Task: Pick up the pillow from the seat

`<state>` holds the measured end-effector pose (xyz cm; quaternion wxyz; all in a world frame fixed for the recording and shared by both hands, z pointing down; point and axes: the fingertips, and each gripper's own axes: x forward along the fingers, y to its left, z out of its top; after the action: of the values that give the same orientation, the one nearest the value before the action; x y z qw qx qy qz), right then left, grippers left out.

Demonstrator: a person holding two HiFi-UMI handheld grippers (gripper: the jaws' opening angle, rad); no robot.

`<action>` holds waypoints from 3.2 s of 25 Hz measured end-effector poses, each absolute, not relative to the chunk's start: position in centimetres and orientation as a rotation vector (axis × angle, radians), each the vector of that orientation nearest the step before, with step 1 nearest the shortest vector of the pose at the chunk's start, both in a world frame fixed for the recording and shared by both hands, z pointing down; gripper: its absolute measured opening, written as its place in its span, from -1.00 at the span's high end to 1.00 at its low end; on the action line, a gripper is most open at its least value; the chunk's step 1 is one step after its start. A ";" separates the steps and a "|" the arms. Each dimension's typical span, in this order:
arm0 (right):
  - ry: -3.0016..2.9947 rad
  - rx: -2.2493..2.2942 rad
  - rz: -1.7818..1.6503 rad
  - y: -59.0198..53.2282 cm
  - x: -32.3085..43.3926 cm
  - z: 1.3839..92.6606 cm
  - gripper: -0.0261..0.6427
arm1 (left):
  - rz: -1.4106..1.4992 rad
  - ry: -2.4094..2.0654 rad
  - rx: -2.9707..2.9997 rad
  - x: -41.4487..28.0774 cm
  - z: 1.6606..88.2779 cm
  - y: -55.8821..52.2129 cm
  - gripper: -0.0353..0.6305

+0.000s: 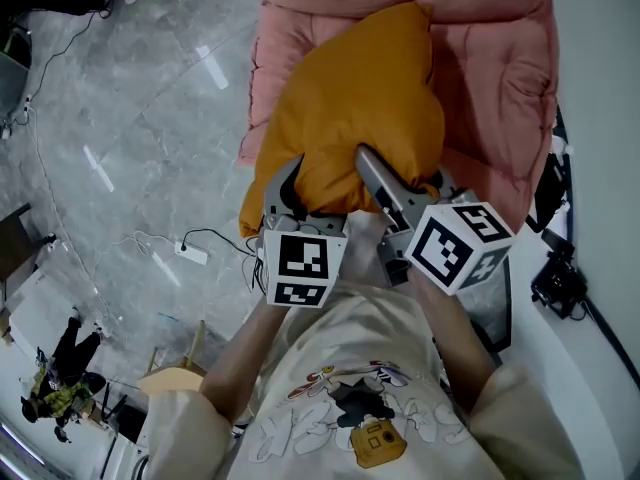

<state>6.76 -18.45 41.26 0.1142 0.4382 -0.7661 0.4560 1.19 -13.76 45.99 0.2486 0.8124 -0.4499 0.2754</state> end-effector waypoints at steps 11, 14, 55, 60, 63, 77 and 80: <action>-2.353 1.249 1.254 -18.0 6.9 36.7 0.06 | 0.693 -1.314 2.228 1.5 41.8 -13.2 0.03; -2.386 1.235 1.227 -17.6 7.0 35.3 0.06 | 0.670 -1.347 2.227 1.7 40.6 -12.9 0.03; -2.537 1.246 1.080 -13.2 4.5 25.5 0.06 | 0.515 -1.437 2.314 -0.6 31.7 -8.8 0.03; -2.529 1.290 1.063 -11.6 2.8 25.0 0.06 | 0.505 -1.411 2.337 -2.4 31.3 -7.3 0.03; -2.527 1.312 1.054 -10.6 1.4 24.5 0.06 | 0.497 -1.402 2.350 -3.9 30.9 -6.5 0.03; -2.519 1.397 0.989 -5.0 -1.4 23.8 0.06 | 0.452 -1.357 2.407 -6.7 30.5 -1.3 0.03; -2.521 1.401 0.984 -3.8 -2.3 23.7 0.06 | 0.445 -1.358 2.412 -7.6 30.4 -0.2 0.03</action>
<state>-2.29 -3.78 23.73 0.0472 0.4592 -0.8263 0.3226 -7.58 -0.16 30.37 0.1684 0.8480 -0.4775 0.1564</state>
